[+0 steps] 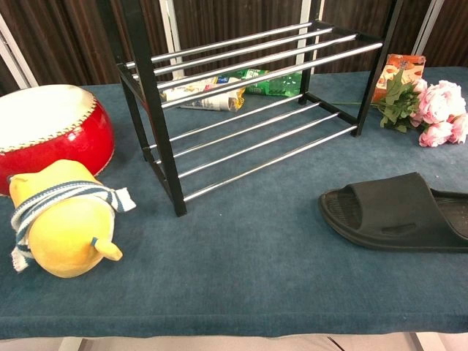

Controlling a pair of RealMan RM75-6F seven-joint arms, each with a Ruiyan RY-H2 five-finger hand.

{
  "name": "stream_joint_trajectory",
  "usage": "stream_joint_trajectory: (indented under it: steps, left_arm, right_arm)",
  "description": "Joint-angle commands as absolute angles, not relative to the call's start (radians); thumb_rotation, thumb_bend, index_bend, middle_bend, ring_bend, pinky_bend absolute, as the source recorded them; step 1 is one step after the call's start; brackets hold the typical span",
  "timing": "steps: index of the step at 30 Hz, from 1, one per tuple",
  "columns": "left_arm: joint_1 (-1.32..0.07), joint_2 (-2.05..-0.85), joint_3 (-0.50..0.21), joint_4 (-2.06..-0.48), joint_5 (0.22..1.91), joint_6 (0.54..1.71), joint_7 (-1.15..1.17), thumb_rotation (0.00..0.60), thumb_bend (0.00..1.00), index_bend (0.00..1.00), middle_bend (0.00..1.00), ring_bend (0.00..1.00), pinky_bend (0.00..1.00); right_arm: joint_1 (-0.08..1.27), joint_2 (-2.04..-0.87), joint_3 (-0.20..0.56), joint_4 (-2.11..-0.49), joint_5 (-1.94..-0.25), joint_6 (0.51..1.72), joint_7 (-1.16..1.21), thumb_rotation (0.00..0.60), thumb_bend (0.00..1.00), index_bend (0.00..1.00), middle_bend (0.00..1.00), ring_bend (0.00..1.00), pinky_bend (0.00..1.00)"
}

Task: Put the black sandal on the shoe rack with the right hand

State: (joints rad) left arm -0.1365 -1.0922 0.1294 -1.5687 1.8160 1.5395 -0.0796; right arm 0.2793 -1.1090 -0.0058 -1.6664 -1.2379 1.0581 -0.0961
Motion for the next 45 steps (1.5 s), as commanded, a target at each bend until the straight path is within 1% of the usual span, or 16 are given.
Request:
stream_joint_trajectory:
  steps: [1, 11, 14, 20, 25, 26, 29, 30, 32, 34, 35, 37, 38, 40, 45]
  left_arm:
    - [-0.135, -1.093, 0.128, -1.567, 1.816, 1.544, -0.081, 0.6, 0.4, 0.29, 0.3, 0.28, 0.45]
    - [-0.13, -1.105, 0.119, -1.557, 1.82, 1.557, -0.068, 0.6, 0.4, 0.29, 0.29, 0.28, 0.45]
    - [-0.128, -1.109, 0.116, -1.551, 1.82, 1.563, -0.064, 0.6, 0.4, 0.29, 0.29, 0.28, 0.45]
    - [-0.122, -1.116, 0.108, -1.539, 1.822, 1.585, -0.067, 0.6, 0.4, 0.28, 0.27, 0.26, 0.41]
    - [-0.121, -1.115, 0.109, -1.534, 1.826, 1.589, -0.079, 0.6, 0.4, 0.28, 0.26, 0.26, 0.41]
    - [-0.122, -1.114, 0.11, -1.534, 1.826, 1.586, -0.08, 0.6, 0.4, 0.28, 0.26, 0.26, 0.41]
    - [-0.126, -1.11, 0.114, -1.537, 1.829, 1.578, -0.087, 0.6, 0.4, 0.27, 0.26, 0.26, 0.41]
    - [-0.126, -1.109, 0.115, -1.537, 1.831, 1.579, -0.088, 0.6, 0.4, 0.27, 0.26, 0.26, 0.41]
    - [-0.125, -1.108, 0.116, -1.537, 1.834, 1.581, -0.088, 0.6, 0.4, 0.27, 0.26, 0.26, 0.41]
    - [-0.125, -1.107, 0.116, -1.538, 1.833, 1.582, -0.09, 0.6, 0.4, 0.27, 0.26, 0.26, 0.41]
    - [-0.124, -1.106, 0.116, -1.538, 1.832, 1.581, -0.091, 0.6, 0.4, 0.27, 0.26, 0.26, 0.42]
    - [-0.125, -1.105, 0.116, -1.54, 1.829, 1.579, -0.092, 0.6, 0.4, 0.27, 0.26, 0.26, 0.42]
    - [-0.125, -1.105, 0.116, -1.54, 1.828, 1.578, -0.092, 0.6, 0.4, 0.27, 0.26, 0.26, 0.42]
    - [-0.125, -1.104, 0.116, -1.542, 1.828, 1.576, -0.092, 0.6, 0.4, 0.27, 0.26, 0.26, 0.42]
    - [-0.126, -1.105, 0.117, -1.544, 1.83, 1.57, -0.083, 0.6, 0.4, 0.27, 0.26, 0.26, 0.42]
  right_arm:
    - [0.286, -1.114, -0.003, -1.663, -1.231, 1.047, -0.104, 0.6, 0.09, 0.11, 0.13, 0.01, 0.12]
    - [0.309, -1.137, 0.001, -1.642, -1.191, 0.982, -0.102, 0.6, 0.09, 0.11, 0.13, 0.01, 0.12]
    - [0.32, -1.154, 0.006, -1.628, -1.178, 0.961, -0.105, 0.6, 0.09, 0.08, 0.13, 0.01, 0.12]
    - [0.345, -1.194, 0.017, -1.604, -1.165, 0.927, -0.101, 0.6, 0.09, 0.06, 0.13, 0.01, 0.12]
    - [0.357, -1.234, 0.022, -1.577, -1.158, 0.92, -0.111, 0.6, 0.09, 0.07, 0.13, 0.01, 0.13]
    - [0.359, -1.239, 0.023, -1.573, -1.153, 0.918, -0.114, 0.6, 0.09, 0.08, 0.13, 0.01, 0.15]
    - [0.363, -1.261, 0.029, -1.558, -1.137, 0.924, -0.129, 0.6, 0.09, 0.16, 0.15, 0.12, 0.27]
    - [0.362, -1.272, 0.033, -1.552, -1.135, 0.933, -0.132, 0.6, 0.09, 0.21, 0.19, 0.18, 0.32]
    - [0.361, -1.287, 0.035, -1.538, -1.141, 0.949, -0.138, 0.6, 0.11, 0.34, 0.28, 0.32, 0.47]
    - [0.355, -1.305, 0.039, -1.524, -1.15, 0.977, -0.143, 0.6, 0.16, 0.44, 0.37, 0.44, 0.6]
    - [0.351, -1.312, 0.041, -1.519, -1.154, 0.99, -0.145, 0.6, 0.2, 0.51, 0.42, 0.51, 0.67]
    - [0.343, -1.327, 0.043, -1.509, -1.166, 1.018, -0.147, 0.6, 0.28, 0.6, 0.5, 0.59, 0.75]
    - [0.34, -1.331, 0.044, -1.507, -1.173, 1.029, -0.144, 0.6, 0.31, 0.62, 0.52, 0.61, 0.77]
    - [0.332, -1.337, 0.046, -1.51, -1.191, 1.051, -0.127, 0.6, 0.34, 0.65, 0.54, 0.63, 0.79]
    - [0.317, -1.344, 0.055, -1.547, -1.229, 1.103, -0.104, 0.6, 0.35, 0.66, 0.55, 0.64, 0.8]
